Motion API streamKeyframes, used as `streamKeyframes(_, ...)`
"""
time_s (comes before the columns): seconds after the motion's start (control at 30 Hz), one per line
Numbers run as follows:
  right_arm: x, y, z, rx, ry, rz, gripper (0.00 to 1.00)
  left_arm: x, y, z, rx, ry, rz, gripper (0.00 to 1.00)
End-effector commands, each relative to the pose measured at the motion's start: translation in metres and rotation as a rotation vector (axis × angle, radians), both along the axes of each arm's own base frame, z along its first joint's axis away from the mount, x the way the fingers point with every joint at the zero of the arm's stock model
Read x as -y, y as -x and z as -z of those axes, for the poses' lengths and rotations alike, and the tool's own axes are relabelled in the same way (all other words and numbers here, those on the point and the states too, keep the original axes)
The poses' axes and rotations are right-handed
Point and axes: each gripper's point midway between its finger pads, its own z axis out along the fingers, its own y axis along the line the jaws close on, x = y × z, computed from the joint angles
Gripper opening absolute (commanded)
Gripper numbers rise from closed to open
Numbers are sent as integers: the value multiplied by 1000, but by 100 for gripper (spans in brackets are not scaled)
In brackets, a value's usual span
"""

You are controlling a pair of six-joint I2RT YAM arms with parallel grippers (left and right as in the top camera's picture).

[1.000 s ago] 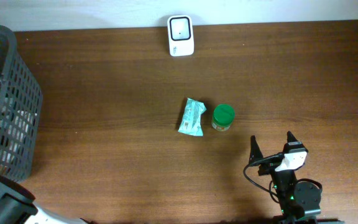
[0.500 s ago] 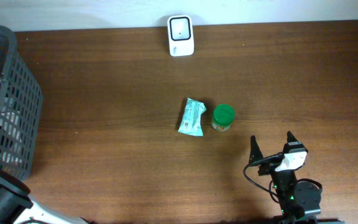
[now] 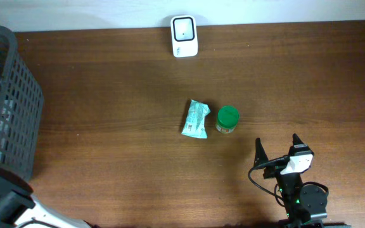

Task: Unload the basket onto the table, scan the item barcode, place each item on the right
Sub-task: 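Reach the left gripper into the basket and grasp the white Pantene tube, then lay the Pantene tube left of the wipes packet and release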

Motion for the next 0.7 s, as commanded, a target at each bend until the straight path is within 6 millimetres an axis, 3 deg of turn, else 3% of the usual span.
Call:
streamKeyframes(0.0, 1, 0, 2, -1, -3, 7, 98, 53, -15, -148, 290, -179, 62, 0)
streamKeyframes(0.1, 1, 0, 2, -1, -3, 7, 98, 115, -4, -233, 467, -275, 121, 0)
streamKeyframes(0.13, 1, 0, 2, -1, -3, 7, 99, 135, 1, -248, 502, -284, 146, 0)
streamKeyframes(0.17, 1, 0, 2, -1, -3, 7, 98, 162, 4, -259, 527, -281, 196, 0)
streamKeyframes(0.23, 1, 0, 2, -1, -3, 7, 98, 223, 2, -250, 499, -198, 326, 0)
streamKeyframes(0.27, 1, 0, 2, -1, -3, 7, 98, 264, -2, -227, 428, -119, 431, 0)
streamKeyframes(0.37, 1, 0, 2, -1, -3, 7, 98, 322, -9, -178, 284, 10, 564, 0)
streamKeyframes(0.47, 1, 0, 2, -1, -3, 7, 98, 384, -17, -101, 117, 118, 688, 0)
streamKeyframes(0.5, 1, 0, 2, -1, -3, 7, 99, 406, -18, -66, 67, 155, 708, 0)
streamKeyframes(0.63, 1, 0, 2, -1, -3, 7, 98, 461, -21, 24, 27, 248, 688, 0)
streamKeyframes(0.67, 1, 0, 2, -1, -3, 7, 98, 470, -21, 39, 34, 263, 680, 0)
